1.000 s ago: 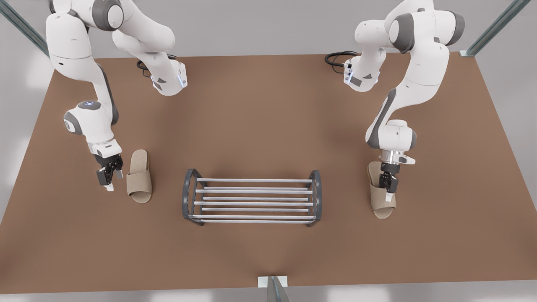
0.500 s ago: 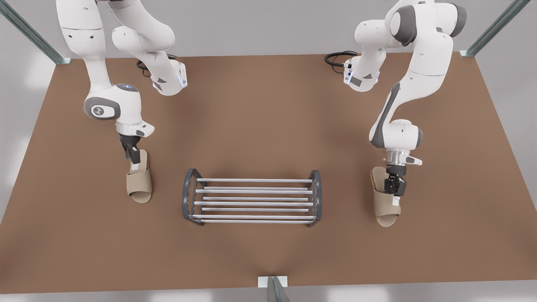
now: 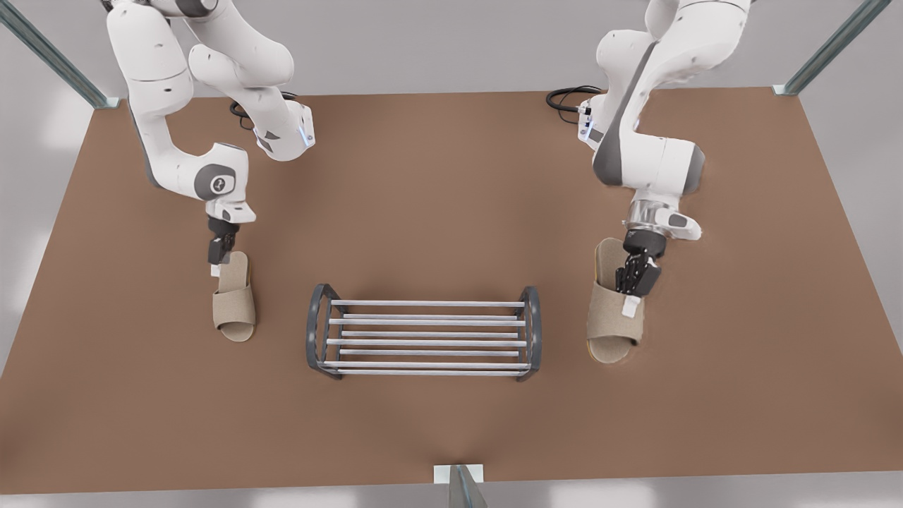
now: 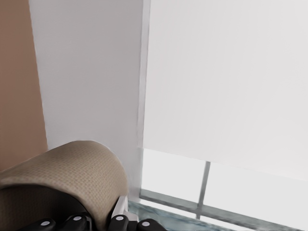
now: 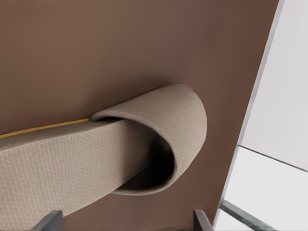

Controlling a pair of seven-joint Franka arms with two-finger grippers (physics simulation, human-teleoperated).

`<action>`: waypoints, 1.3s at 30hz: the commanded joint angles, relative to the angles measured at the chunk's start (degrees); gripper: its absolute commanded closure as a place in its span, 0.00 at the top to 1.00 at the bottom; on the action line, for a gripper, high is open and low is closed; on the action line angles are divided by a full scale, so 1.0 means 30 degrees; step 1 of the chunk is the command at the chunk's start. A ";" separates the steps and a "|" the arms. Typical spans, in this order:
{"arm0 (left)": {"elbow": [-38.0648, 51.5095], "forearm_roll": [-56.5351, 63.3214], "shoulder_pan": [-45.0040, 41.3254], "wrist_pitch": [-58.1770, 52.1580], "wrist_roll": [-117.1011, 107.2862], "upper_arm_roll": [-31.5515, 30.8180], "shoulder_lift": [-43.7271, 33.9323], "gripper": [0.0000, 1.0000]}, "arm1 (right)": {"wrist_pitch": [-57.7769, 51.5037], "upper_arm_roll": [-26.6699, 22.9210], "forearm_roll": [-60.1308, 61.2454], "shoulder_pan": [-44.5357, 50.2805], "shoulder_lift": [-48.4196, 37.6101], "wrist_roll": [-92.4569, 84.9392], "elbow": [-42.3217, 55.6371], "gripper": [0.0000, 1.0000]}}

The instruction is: Place the right shoe on the shoe rack with the right arm, and place the left shoe on the shoe rack with the left arm

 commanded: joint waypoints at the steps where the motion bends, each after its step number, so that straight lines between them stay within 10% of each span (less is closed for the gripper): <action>1: 0.1264 -0.0681 -0.1429 0.9348 -0.5886 -0.0059 -0.0791 0.27 | -0.4780 0.0049 -1.3423 -0.0308 0.0319 3.3267 -0.0155 1.00; 11: 0.3197 -0.0711 -0.7935 0.9909 -0.6794 -0.0528 0.1257 0.27 | -0.7037 0.0048 -1.4568 -0.0953 0.2138 2.9781 0.0578 1.00; 15: 0.8121 0.0227 -0.7819 0.9850 -0.6794 0.1053 0.6034 0.27 | -0.7008 0.0693 -1.4568 -0.0748 0.2137 2.8550 0.0548 1.00; 28: 0.9907 0.0666 -0.8404 0.8063 -0.7409 0.2314 0.8143 0.27 | -0.6247 0.1337 -1.4421 -0.0923 0.4276 2.3131 0.3214 1.00; 32: 1.1139 0.1047 -0.9020 0.8034 -0.7409 0.2343 0.9286 0.27 | -0.6188 0.1337 -1.4421 -0.0923 0.4423 2.3131 0.3420 0.63; 39: 1.3600 0.1340 -0.9020 0.7594 -0.7409 0.3134 1.1924 0.27 | -0.6100 0.1367 -1.4509 -0.0660 0.4598 2.2342 0.3566 0.53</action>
